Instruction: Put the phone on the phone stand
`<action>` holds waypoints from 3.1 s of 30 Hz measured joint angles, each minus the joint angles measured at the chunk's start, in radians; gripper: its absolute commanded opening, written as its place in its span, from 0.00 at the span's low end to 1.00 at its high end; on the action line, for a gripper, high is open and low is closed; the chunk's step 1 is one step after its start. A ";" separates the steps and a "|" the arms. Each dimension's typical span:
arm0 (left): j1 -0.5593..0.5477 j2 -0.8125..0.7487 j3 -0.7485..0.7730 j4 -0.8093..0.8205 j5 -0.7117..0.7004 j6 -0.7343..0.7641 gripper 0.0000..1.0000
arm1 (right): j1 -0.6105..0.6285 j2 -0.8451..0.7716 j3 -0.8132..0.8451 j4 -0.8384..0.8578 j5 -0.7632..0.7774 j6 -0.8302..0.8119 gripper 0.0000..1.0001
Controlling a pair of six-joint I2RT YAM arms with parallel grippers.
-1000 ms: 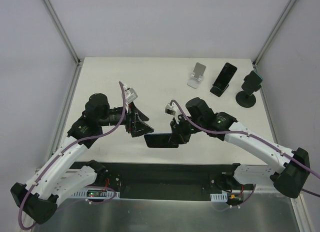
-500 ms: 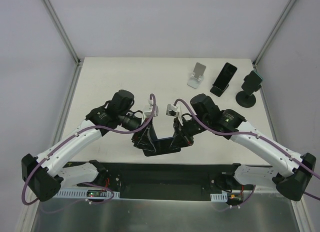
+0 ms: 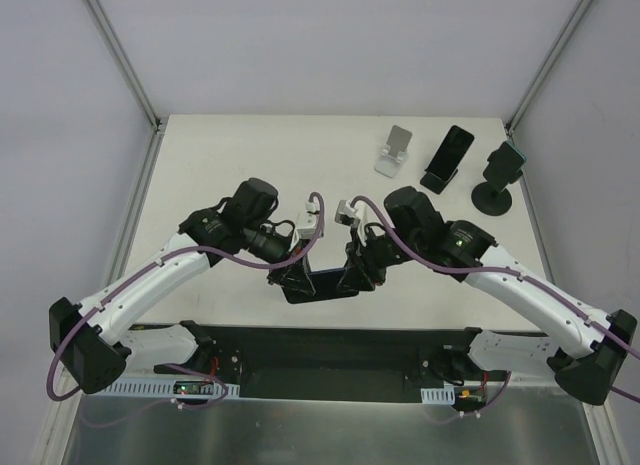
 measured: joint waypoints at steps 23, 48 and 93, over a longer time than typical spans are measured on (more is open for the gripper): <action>0.000 -0.251 -0.480 0.739 -0.775 -0.597 0.00 | 0.110 -0.276 -0.483 0.729 0.890 0.904 0.99; -0.001 -0.229 -0.584 1.072 -0.748 -0.760 0.00 | 0.065 0.016 -0.162 0.509 0.900 1.002 0.96; -0.001 -0.248 -0.573 0.997 -0.784 -0.702 0.74 | 0.067 0.185 -0.064 0.393 0.960 1.191 0.10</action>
